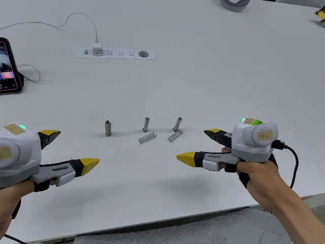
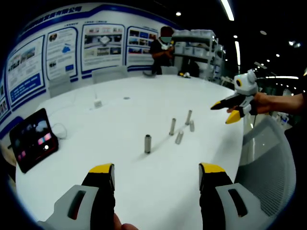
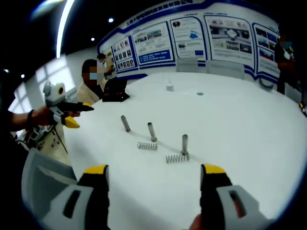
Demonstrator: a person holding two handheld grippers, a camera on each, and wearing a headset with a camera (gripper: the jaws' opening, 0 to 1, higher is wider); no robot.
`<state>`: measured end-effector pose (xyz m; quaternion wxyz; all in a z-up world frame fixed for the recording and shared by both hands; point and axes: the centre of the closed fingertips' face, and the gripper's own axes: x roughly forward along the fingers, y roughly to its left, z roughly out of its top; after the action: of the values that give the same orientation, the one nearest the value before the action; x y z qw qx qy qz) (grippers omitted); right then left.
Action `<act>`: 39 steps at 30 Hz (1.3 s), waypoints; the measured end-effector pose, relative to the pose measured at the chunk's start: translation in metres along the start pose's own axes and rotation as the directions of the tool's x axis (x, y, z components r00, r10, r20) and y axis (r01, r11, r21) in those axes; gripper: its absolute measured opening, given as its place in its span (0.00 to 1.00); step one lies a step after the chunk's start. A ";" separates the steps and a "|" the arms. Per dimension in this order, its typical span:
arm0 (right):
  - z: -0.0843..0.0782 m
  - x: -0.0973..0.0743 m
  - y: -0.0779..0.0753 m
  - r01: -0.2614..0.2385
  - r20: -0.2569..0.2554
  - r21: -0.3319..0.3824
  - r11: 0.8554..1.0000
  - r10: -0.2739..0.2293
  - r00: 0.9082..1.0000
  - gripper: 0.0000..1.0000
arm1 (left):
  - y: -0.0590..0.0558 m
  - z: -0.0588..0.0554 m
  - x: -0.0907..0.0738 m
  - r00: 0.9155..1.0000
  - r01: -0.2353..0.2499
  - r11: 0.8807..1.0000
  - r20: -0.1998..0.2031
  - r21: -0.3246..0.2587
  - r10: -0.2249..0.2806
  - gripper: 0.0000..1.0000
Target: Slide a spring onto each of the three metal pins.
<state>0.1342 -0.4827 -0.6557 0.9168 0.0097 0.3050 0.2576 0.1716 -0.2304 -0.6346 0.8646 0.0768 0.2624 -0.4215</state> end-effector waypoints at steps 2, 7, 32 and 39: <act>0.000 -0.002 0.000 0.006 0.010 0.014 1.000 -0.006 1.000 0.80 | -0.003 0.001 0.001 1.000 0.009 1.000 0.000 0.003 -0.009 0.72; -0.002 -0.008 -0.001 0.019 0.015 0.029 0.999 -0.020 1.000 0.80 | -0.015 0.002 0.009 0.999 0.043 0.999 -0.016 0.033 -0.042 0.73; -0.007 -0.054 -0.005 0.083 0.045 0.072 0.994 -0.087 0.995 0.83 | -0.083 0.039 0.046 0.982 0.189 0.972 -0.021 0.143 -0.188 0.71; -0.009 -0.064 -0.007 0.104 0.054 0.076 0.992 -0.108 0.993 0.84 | -0.105 0.037 0.063 0.970 0.245 0.950 -0.054 0.192 -0.239 0.70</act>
<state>0.0889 -0.5203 -0.6293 0.9367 0.0346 0.2874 0.1969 0.1372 -0.3531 -0.6260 0.7905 0.1359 0.2399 -0.5469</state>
